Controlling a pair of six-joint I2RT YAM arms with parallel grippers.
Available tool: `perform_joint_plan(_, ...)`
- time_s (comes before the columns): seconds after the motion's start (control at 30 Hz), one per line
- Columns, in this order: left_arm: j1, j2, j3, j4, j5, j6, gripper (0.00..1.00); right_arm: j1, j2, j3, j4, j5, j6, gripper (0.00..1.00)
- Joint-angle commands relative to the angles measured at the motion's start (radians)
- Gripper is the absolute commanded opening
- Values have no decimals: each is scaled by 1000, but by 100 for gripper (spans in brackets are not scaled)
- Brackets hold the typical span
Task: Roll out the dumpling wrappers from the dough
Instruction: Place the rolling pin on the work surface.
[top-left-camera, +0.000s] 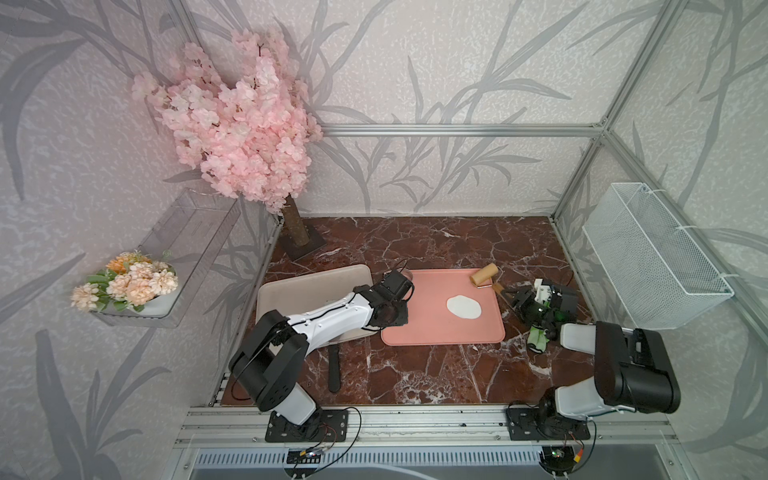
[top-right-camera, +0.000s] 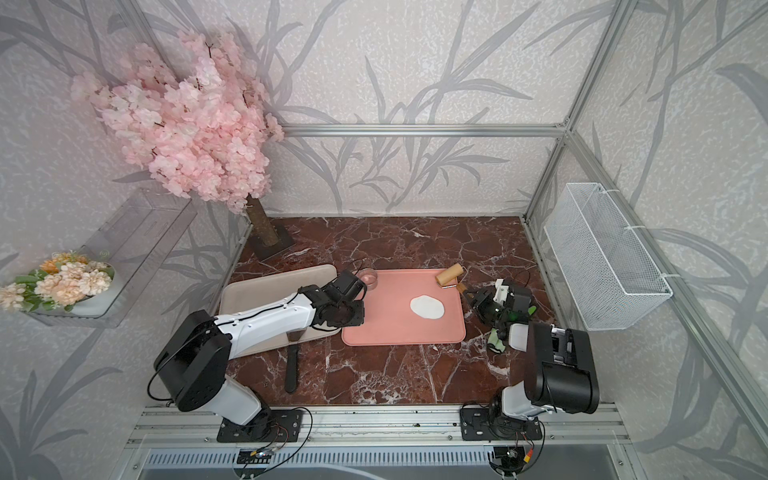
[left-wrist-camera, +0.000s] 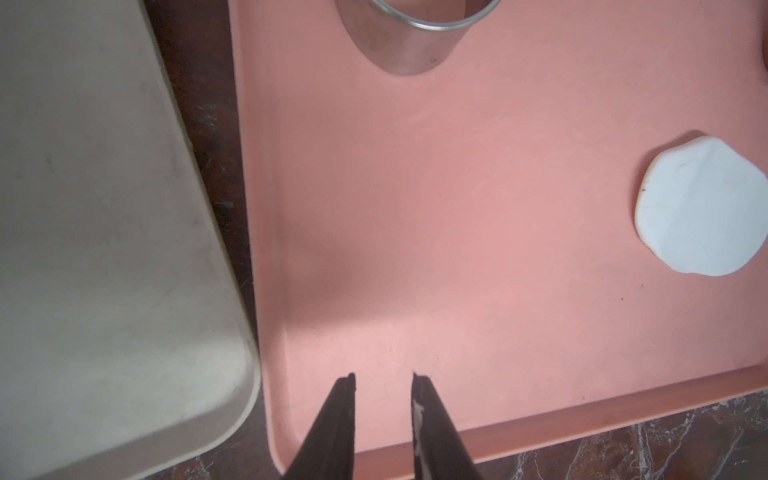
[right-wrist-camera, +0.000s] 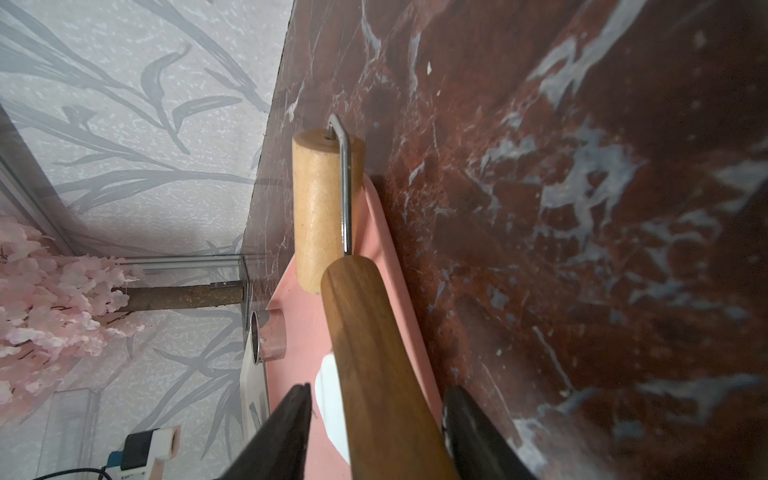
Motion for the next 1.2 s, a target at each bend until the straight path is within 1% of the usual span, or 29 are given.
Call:
perform_joint_plan(0.0, 4, 14, -4, -13, -2, 0, 27, -6, -28, -2, -11, 3, -21, 58)
perform_joint_plan(0.07, 4, 15, -4, -12, -2, 2, 27, -9, -31, 0, -21, 2, -26, 60)
perform_joint_plan(0.17, 4, 20, 1, -12, -2, 6, 27, -8, -36, 14, -91, 14, -64, 63)
perform_joint_plan(0.33, 4, 24, -4, 0, 4, 0, 27, -7, -89, 54, -292, 71, -171, 68)
perform_joint_plan(0.47, 4, 29, -10, 15, 12, -4, 27, -4, -118, 98, -441, 115, -226, 69)
perform_joint_plan(0.67, 4, 26, -13, 18, 14, -3, 27, 77, -74, 209, -658, 208, -315, 69)
perform_joint_plan(0.73, 3, 22, -16, 16, 14, -3, 27, 85, -59, 221, -682, 238, -319, 69)
perform_joint_plan(1.0, 4, 21, -21, 20, 14, -4, 27, 85, -14, 256, -756, 287, -319, 69)
perform_joint_plan(1.1, 4, 22, -15, 19, 15, -3, 27, 86, -34, 261, -793, 318, -326, 69)
perform_joint_plan(1.13, 3, 21, -15, 19, 12, -1, 27, 86, -44, 266, -815, 333, -331, 80)
perform_joint_plan(1.17, 4, 21, -16, 19, 11, -1, 27, 86, -54, 280, -854, 360, -334, 99)
